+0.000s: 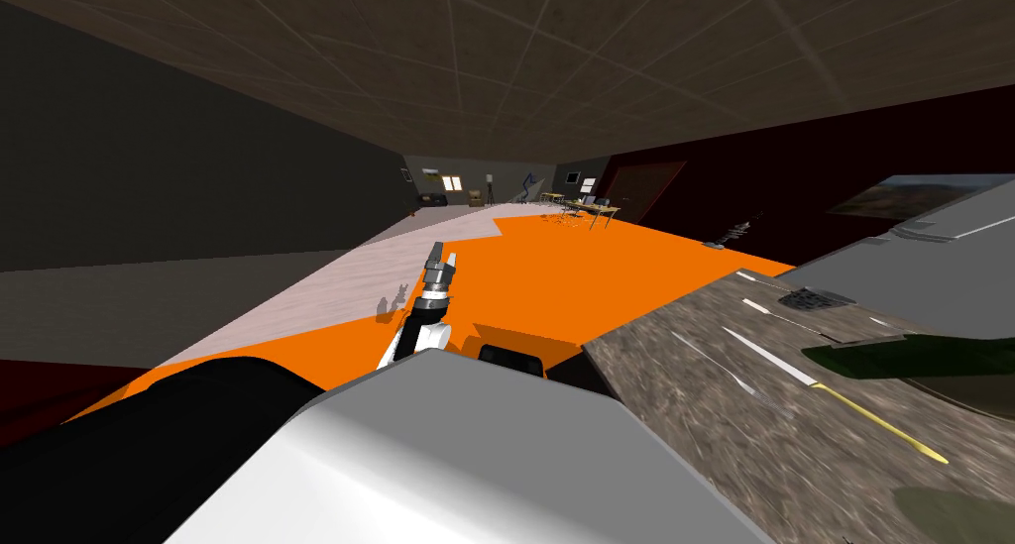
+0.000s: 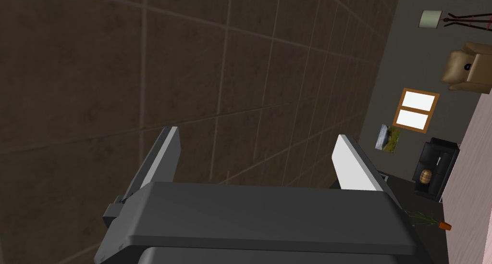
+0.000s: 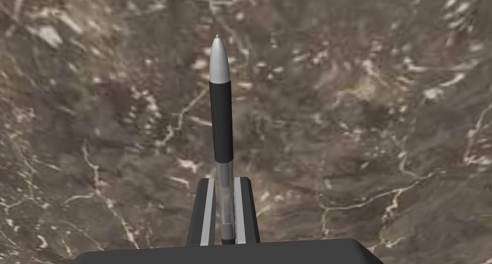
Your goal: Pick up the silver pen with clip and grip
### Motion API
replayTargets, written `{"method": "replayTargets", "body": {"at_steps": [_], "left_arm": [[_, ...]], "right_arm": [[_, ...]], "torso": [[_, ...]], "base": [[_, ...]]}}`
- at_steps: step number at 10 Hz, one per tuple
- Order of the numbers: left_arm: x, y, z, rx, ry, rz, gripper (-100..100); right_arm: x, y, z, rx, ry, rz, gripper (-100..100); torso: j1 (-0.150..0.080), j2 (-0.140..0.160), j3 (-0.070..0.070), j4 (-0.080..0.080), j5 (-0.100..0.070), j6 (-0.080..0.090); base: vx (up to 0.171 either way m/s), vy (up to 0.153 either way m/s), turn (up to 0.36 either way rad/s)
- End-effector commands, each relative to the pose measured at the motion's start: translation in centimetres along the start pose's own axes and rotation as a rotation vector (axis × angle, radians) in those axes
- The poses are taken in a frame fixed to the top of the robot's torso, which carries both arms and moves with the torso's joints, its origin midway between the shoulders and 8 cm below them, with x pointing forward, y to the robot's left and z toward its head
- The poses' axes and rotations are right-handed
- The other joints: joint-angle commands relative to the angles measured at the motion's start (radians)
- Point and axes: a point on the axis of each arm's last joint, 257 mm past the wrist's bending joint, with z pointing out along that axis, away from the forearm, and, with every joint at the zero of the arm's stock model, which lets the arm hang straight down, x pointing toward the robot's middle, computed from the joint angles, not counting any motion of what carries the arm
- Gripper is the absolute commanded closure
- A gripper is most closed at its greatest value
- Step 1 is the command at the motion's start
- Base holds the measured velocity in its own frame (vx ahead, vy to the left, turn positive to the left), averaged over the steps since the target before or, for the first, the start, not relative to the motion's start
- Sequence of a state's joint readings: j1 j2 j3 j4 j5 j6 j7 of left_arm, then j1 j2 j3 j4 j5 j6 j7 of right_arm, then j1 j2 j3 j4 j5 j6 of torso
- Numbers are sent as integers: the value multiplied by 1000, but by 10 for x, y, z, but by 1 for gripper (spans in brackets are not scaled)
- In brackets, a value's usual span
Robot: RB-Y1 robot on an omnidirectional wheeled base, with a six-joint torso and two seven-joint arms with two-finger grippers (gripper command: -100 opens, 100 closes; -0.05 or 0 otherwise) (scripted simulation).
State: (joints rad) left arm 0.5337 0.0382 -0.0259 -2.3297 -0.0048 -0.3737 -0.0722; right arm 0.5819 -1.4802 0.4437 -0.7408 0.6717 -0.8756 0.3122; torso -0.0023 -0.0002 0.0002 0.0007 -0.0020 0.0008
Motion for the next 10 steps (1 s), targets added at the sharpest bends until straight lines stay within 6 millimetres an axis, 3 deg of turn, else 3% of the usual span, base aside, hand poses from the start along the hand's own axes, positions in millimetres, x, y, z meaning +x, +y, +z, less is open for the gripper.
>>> {"method": "replayTargets", "body": {"at_steps": [1,4,7,9,10], "left_arm": [[0,0,0,0,0,0,0],[0,0,0,0,0,0,0],[0,0,0,0,0,0,0],[0,0,0,0,0,0,0],[0,0,0,0,0,0,0]], "right_arm": [[10,5,-3,-2,10,-3,100],[13,7,-7,5,-3,16,100],[33,17,-14,2,21,13,100],[29,14,-13,6,11,22,100],[29,14,-14,7,10,22,0]], "torso": [[0,0,0,0,0,0],[0,0,0,0,0,1],[0,0,0,0,0,1],[0,0,0,0,0,1],[0,1,1,0,0,1]], "base": [[29,-1,27],[28,0,12],[31,2,18],[17,-1,3],[0,0,0]]}}
